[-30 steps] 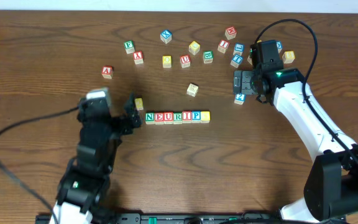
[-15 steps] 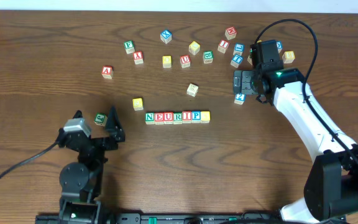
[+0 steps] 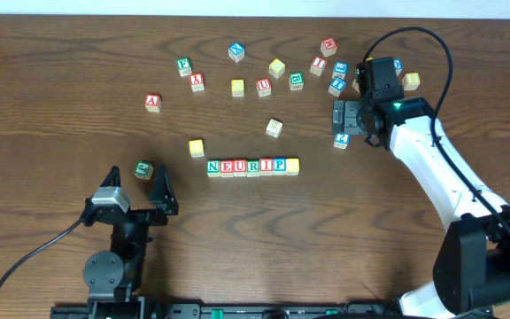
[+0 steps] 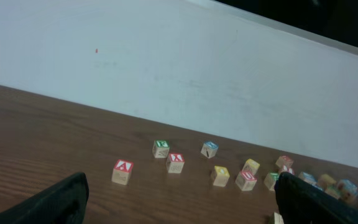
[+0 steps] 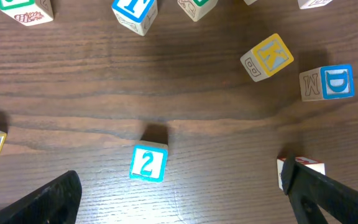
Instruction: Spell out NEURIPS
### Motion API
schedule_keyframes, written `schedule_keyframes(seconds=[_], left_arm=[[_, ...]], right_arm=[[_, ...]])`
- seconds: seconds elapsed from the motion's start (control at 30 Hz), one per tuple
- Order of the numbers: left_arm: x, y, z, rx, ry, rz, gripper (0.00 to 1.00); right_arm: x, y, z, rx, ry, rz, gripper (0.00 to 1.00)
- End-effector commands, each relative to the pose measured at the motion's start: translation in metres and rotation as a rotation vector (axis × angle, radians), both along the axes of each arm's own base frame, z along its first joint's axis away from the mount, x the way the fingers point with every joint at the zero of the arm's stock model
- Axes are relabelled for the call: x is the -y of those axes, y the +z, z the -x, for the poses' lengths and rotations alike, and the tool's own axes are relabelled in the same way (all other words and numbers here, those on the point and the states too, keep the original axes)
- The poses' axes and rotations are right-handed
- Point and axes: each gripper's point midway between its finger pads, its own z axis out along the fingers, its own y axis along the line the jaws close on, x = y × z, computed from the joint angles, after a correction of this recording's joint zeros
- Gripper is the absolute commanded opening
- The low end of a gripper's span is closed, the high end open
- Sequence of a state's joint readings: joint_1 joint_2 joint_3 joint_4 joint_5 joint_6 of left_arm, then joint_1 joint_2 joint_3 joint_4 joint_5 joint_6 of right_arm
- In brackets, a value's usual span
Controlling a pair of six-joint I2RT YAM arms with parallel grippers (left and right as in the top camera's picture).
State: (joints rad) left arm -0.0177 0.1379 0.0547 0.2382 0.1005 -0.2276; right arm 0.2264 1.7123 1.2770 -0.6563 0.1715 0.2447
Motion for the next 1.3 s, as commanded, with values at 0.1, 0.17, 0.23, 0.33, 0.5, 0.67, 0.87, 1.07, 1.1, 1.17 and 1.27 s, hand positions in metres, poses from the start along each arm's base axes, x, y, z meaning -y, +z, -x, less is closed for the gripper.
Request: schedule_keyframes(seconds=[0.1, 0.17, 0.23, 0.33, 0.5, 0.67, 0.87, 1.07, 1.1, 1.17, 1.27], left_arm=[[0.005, -0.016, 0.005, -0.007, -0.044, -0.022, 0.94], [0.004, -0.021, 0.007, -0.023, -0.04, -0.021, 0.94], [0.004, -0.027, 0.007, -0.047, -0.038, -0.02, 0.94], [0.002, -0.041, 0.007, -0.104, -0.03, -0.018, 0.94], [-0.002, -0.067, 0.009, -0.211, -0.017, -0.012, 0.94], [-0.002, -0.066, 0.009, -0.21, -0.017, -0.012, 0.94], [-0.002, -0.067, 0.009, -0.212, -0.017, -0.012, 0.94], [-0.002, -0.067, 0.009, -0.212, -0.017, -0.012, 0.94], [-0.002, -0.067, 0.009, -0.212, -0.017, -0.012, 0.94], [-0.002, -0.067, 0.009, -0.212, -0.017, -0.012, 0.94], [-0.002, -0.067, 0.009, -0.212, -0.017, -0.012, 0.94]], right_arm=[[0.0, 0.007, -0.005, 0.02, -0.007, -0.006, 0.99], [0.0, 0.007, -0.005, 0.02, -0.007, -0.006, 0.99], [0.0, 0.007, -0.005, 0.02, -0.007, -0.006, 0.99], [0.0, 0.007, -0.005, 0.02, -0.007, -0.006, 0.99], [0.0, 0.007, -0.005, 0.02, -0.007, -0.006, 0.99], [0.0, 0.007, -0.005, 0.02, -0.007, -0.006, 0.99], [0.0, 0.007, -0.005, 0.02, -0.007, -0.006, 0.99], [0.0, 0.007, -0.005, 0.02, -0.007, -0.006, 0.99], [0.0, 0.007, -0.005, 0.02, -0.007, -0.006, 0.99], [0.0, 0.007, -0.005, 0.02, -0.007, -0.006, 0.99], [0.0, 0.007, -0.005, 0.02, -0.007, -0.006, 0.99]])
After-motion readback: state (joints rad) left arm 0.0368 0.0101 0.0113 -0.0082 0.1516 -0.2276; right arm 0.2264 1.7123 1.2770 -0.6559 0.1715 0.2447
